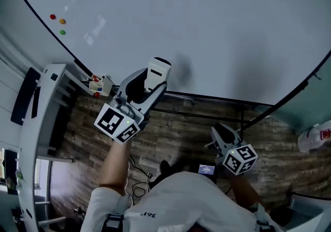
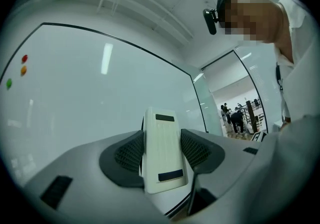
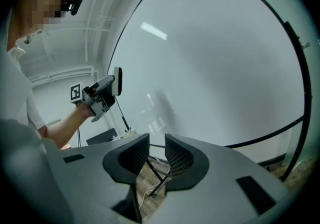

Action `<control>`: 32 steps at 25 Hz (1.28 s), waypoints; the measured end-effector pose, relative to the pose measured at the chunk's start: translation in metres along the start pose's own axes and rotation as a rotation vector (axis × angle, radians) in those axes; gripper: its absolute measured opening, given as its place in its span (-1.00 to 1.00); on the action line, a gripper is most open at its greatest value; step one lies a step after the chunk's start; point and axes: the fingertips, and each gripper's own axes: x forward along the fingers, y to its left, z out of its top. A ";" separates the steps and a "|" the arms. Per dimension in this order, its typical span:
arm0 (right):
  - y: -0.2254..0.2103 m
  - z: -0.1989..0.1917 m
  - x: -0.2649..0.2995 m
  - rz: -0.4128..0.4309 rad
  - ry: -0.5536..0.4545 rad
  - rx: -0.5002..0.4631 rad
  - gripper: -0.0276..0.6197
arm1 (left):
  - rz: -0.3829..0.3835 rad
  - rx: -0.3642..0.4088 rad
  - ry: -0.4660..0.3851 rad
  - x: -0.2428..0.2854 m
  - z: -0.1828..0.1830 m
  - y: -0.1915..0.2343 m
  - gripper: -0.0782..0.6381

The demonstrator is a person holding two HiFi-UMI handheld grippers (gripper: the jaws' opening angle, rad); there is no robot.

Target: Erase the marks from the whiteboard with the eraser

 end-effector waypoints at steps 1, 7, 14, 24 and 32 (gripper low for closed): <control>0.002 0.001 0.002 0.001 -0.001 -0.003 -0.57 | 0.010 -0.018 -0.008 -0.007 -0.001 0.002 -0.13; 0.023 0.001 0.011 -0.014 -0.012 -0.023 -0.57 | 0.033 -0.108 -0.051 -0.052 -0.010 0.006 -0.13; 0.075 -0.008 0.027 -0.033 -0.035 -0.031 -0.57 | 0.041 -0.235 -0.073 -0.124 -0.026 0.015 -0.13; 0.142 -0.030 0.032 -0.076 -0.059 -0.050 -0.57 | 0.016 -0.384 -0.087 -0.209 -0.047 0.015 -0.13; 0.177 -0.045 0.034 -0.089 -0.071 -0.066 -0.57 | 0.009 -0.449 -0.077 -0.258 -0.061 0.013 -0.13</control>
